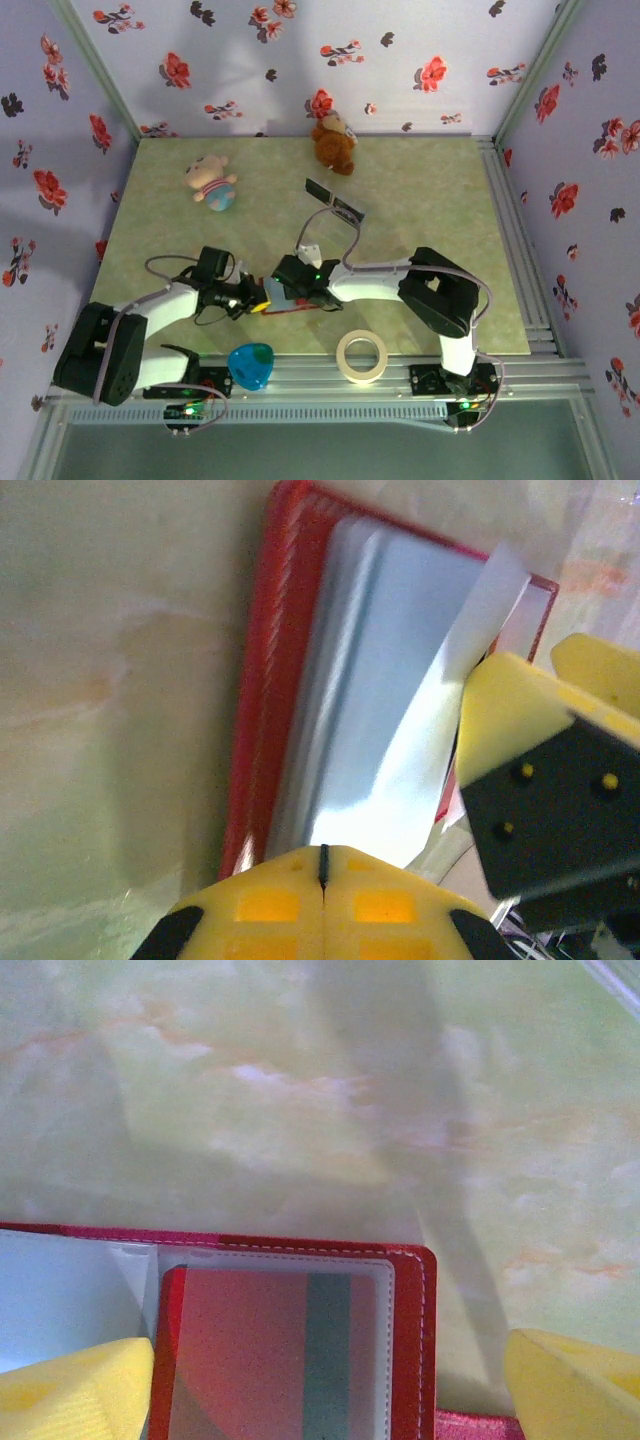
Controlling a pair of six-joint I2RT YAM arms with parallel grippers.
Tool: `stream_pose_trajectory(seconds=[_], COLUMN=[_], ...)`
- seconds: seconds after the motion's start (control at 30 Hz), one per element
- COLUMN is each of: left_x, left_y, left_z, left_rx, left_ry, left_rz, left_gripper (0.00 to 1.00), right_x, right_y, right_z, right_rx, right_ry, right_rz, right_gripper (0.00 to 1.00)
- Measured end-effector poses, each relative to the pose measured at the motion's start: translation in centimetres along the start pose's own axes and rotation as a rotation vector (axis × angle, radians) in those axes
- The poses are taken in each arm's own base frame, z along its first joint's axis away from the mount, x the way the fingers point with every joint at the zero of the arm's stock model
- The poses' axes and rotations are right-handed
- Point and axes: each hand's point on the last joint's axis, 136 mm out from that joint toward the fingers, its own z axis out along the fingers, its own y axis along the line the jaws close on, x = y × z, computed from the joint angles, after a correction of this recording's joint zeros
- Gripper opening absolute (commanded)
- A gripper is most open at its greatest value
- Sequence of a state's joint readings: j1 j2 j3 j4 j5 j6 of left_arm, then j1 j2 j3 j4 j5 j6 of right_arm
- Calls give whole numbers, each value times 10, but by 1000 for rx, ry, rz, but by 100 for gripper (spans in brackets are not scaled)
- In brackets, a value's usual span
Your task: Put the credit cards into the card holder
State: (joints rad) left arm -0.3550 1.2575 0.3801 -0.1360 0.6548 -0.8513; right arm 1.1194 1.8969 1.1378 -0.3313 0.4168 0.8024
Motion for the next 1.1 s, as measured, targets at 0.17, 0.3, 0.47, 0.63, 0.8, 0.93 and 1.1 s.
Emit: stream_pose_trajectory(seconds=[0.17, 0.3, 0.47, 0.63, 0.8, 0.93, 1.1], left_x=[6, 11, 4, -1, -5, -14, -25], left_y=[0, -11, -28, -36, -53, -65, -56], left_z=[-4, -12, -21, -22, -12, -2, 21], left_rx=[-7, 5, 17, -1, -5, 13, -2], left_ry=[8, 10, -14, -11, 14, 12, 27], left_rz=[-14, 13, 42, 68, 112, 140, 120], left_gripper=[0, 0, 7, 12, 6, 0, 0], right_x=[1, 1, 1, 1, 1, 1, 1], right_y=[-6, -5, -7, -7, -7, -7, -6], right_z=[4, 5, 4, 6, 6, 6, 4], right_rx=[12, 4, -1, -18, -39, -49, -70], right_ry=[-6, -12, -17, -15, -13, -17, -22], right_rz=[21, 28, 33, 46, 58, 56, 46], right_gripper=[84, 82, 79, 77, 75, 74, 73])
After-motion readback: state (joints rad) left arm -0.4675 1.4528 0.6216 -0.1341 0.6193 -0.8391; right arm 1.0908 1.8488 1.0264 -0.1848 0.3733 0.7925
